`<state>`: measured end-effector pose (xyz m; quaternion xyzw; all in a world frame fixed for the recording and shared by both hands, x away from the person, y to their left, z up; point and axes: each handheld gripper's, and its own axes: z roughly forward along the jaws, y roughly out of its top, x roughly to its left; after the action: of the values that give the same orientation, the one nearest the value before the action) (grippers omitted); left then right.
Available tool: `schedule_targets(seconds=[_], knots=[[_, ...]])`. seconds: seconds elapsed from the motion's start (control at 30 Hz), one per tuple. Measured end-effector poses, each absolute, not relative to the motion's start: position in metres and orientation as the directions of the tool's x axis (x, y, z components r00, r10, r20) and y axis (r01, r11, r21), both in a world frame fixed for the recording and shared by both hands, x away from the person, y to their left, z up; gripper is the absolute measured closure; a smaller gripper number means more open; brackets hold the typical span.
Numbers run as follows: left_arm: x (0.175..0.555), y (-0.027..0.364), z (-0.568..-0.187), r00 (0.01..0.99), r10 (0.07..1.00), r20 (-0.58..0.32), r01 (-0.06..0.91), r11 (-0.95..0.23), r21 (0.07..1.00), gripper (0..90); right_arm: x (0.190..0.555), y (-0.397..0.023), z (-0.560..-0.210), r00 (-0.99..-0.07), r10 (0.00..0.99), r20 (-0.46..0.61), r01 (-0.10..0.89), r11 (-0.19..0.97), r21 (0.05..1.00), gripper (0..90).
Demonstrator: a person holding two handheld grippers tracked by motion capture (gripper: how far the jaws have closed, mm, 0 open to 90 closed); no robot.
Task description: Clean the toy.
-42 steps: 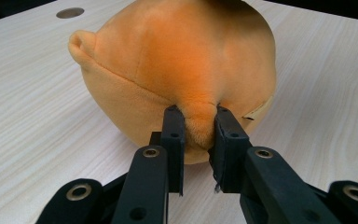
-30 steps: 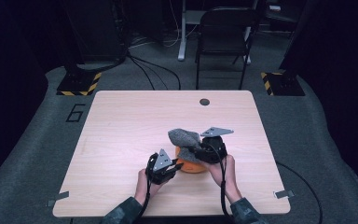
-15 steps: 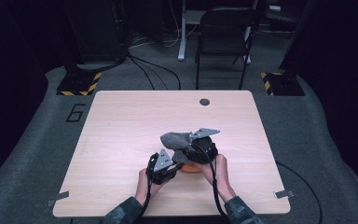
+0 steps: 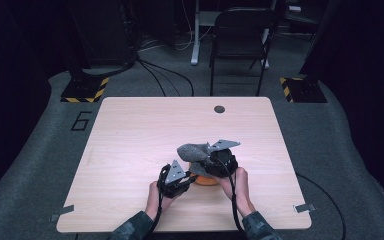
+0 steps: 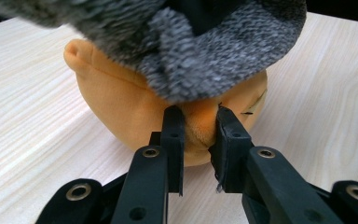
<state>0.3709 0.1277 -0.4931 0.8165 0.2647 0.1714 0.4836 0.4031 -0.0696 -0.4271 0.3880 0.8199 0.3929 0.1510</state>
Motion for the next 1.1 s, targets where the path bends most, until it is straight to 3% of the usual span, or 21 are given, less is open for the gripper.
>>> schedule_targets(seconds=[1.1], knots=[[0.373,0.130,-0.494,0.803,0.596,0.012,0.280,-0.394,0.876,75.6,0.407,-0.138,-0.437,-0.527,0.841,0.117,0.624,0.290,0.725,66.9]])
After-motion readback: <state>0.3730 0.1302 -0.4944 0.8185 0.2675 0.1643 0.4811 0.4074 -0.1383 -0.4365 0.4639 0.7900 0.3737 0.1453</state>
